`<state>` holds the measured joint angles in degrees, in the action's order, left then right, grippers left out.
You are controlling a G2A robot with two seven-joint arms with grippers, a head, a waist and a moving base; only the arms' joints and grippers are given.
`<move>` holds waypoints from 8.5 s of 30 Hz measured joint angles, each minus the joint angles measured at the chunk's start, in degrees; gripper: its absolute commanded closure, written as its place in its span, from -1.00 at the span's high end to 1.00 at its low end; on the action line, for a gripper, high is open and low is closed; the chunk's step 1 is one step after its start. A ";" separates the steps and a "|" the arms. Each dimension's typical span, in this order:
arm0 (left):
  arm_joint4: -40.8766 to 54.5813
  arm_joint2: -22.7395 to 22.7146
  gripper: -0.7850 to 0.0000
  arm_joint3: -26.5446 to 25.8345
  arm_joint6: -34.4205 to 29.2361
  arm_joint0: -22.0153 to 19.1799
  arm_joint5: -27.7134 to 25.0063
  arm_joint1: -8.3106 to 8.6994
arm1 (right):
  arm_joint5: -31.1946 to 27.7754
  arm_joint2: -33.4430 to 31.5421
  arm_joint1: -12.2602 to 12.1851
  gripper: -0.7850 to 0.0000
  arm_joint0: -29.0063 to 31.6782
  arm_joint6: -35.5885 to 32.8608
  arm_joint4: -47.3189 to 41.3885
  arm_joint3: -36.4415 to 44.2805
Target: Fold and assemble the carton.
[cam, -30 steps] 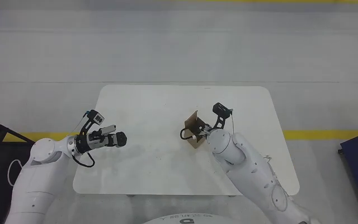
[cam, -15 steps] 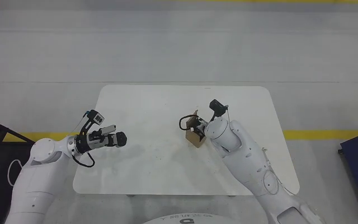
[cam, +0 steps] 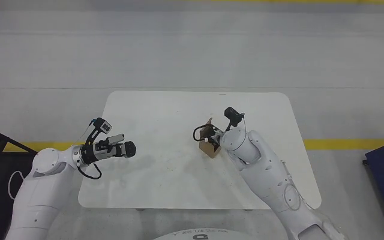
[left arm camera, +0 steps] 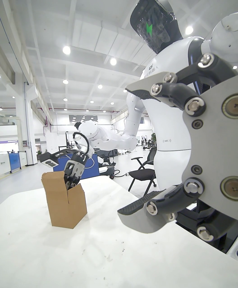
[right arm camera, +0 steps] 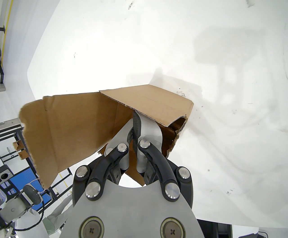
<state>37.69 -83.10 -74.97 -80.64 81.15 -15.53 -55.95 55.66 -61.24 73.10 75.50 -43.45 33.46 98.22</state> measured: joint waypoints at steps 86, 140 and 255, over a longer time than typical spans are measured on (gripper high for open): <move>0.00 0.00 1.00 0.00 0.00 0.00 0.00 0.00 | 1.08 51.50 -6.17 -1.00 -39.25 -4.12 -27.45 -18.26; 0.00 0.00 1.00 0.00 0.00 0.00 0.00 0.00 | -1.30 51.28 -0.57 -1.00 -36.56 -6.46 -20.36 -27.35; 0.00 0.00 1.00 0.00 0.00 0.00 0.00 0.00 | -50.22 0.13 -13.51 -1.00 -2.30 4.37 -50.21 -16.22</move>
<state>37.69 -83.10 -74.97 -80.64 81.15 -15.53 -55.95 5.44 -61.11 59.59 73.20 -39.08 -16.75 82.00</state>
